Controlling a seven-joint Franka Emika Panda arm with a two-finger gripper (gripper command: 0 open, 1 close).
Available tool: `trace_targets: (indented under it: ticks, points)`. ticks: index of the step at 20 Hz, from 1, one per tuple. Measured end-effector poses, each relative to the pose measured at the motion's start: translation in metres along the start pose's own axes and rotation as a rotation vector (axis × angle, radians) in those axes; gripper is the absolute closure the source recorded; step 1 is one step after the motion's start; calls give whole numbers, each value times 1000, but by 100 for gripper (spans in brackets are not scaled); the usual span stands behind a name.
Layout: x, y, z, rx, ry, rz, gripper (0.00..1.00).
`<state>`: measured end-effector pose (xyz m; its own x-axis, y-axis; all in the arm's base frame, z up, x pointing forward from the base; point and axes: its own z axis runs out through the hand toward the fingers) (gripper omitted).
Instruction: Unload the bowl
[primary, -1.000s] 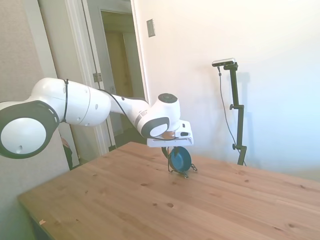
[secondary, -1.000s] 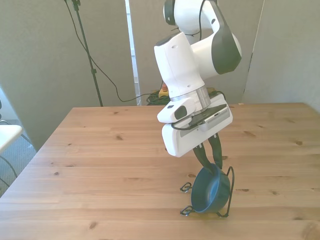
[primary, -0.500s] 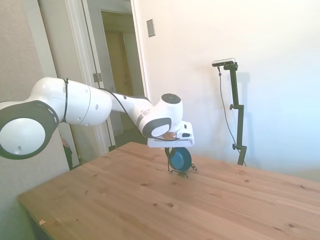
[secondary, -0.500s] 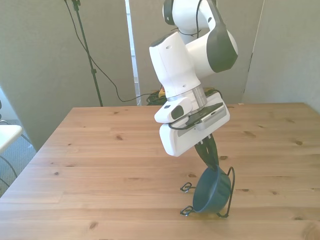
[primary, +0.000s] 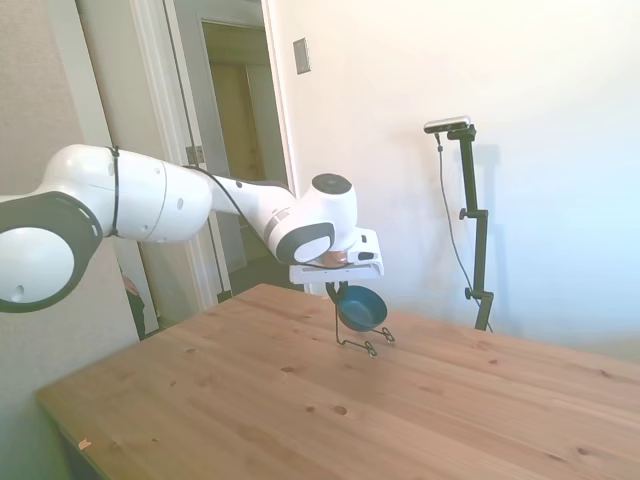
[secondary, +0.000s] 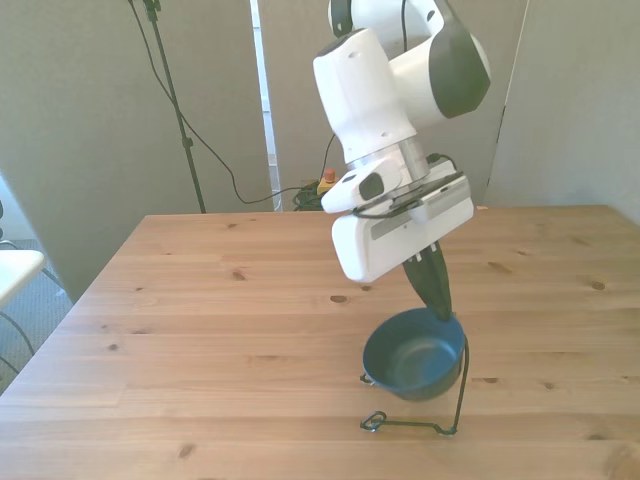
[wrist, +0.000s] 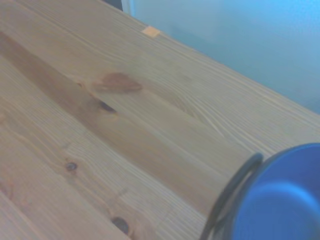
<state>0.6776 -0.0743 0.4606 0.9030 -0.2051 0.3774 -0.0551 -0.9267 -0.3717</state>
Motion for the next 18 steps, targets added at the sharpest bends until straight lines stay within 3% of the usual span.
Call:
trace_targets:
  ticks: [9, 18]
  points:
    - [-104, -45, -33, -57, 61, -1, 100]
    - [-209, -49, -33, -197, 17, 73, 100]
